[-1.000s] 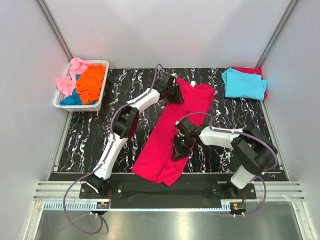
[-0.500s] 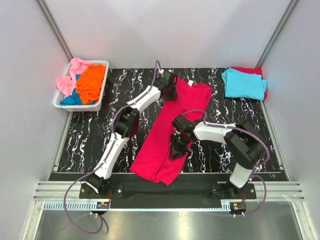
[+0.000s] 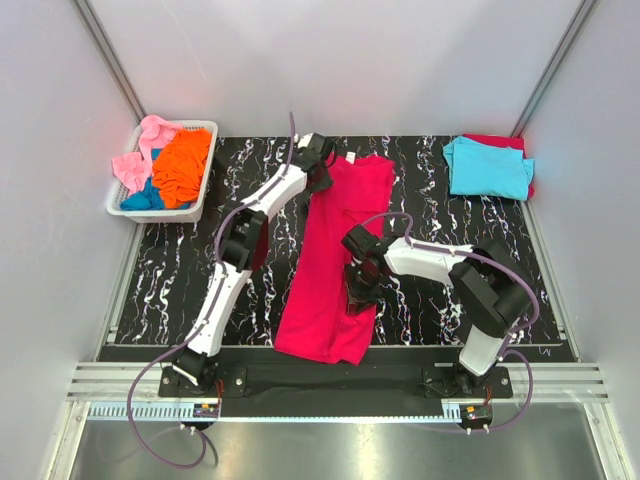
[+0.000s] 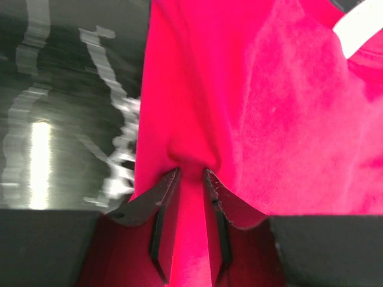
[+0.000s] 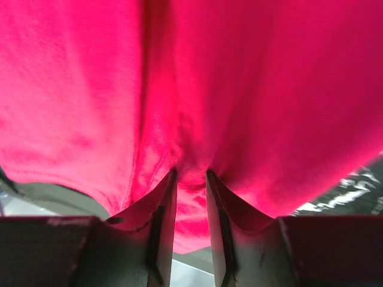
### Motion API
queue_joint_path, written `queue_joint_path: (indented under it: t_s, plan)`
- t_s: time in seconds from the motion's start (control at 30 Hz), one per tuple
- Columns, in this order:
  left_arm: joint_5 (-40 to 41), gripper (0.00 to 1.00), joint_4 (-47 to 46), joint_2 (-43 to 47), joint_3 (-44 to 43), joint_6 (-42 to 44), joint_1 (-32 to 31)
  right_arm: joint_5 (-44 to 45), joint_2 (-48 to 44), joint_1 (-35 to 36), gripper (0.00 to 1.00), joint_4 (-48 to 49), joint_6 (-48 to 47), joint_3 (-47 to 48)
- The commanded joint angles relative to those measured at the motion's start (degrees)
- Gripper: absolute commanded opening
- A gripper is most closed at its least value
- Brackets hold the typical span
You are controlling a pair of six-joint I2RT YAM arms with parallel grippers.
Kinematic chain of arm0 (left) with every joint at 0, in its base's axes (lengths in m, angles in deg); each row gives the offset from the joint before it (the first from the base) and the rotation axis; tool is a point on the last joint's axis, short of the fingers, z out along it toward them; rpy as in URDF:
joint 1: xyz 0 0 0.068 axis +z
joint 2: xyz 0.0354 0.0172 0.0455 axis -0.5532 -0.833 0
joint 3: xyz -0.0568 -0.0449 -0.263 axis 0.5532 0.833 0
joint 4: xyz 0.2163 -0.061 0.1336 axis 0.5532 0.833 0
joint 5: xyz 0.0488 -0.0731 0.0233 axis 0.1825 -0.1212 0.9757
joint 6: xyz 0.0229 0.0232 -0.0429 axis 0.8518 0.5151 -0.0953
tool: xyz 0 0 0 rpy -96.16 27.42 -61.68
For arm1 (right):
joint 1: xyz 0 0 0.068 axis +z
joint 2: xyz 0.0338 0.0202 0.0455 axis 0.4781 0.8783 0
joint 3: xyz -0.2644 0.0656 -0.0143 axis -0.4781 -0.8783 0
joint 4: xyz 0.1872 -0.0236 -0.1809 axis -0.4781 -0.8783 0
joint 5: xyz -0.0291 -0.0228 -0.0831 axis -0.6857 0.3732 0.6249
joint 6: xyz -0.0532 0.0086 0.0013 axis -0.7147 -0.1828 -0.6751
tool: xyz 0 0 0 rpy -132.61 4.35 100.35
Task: Fold and stack the t-shirts
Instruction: Fold the tshirt
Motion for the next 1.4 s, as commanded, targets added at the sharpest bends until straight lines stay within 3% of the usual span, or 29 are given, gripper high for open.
queue_joint_path:
  t_s: [0.0, 0.37, 0.87, 1.1, 1.37]
  plan:
    - [9.46, 0.28, 5.19, 1.48, 0.65, -0.95, 3.59, 7.02, 0.78, 0.22, 0.34, -7.19, -2.63, 1.06]
    - [5.44, 0.27, 5.90, -0.28, -2.77, -2.54, 7.99, 10.54, 1.04, -2.41, 0.39, -8.78, -3.51, 2.91]
    - [-12.04, 0.30, -11.23, -0.37, -0.67, 4.22, 9.31, 3.69, 11.15, -9.19, 0.35, -5.09, -13.80, 15.47]
    - [-12.94, 0.31, -20.36, 8.06, 9.42, 8.71, 9.31, 4.04, 5.63, -9.10, 0.36, -5.36, -13.53, 13.37]
    - [-10.92, 0.36, -30.30, 27.11, 27.51, 10.03, 9.31, 7.02, -7.38, -9.01, 0.36, -5.44, -11.78, 8.19]
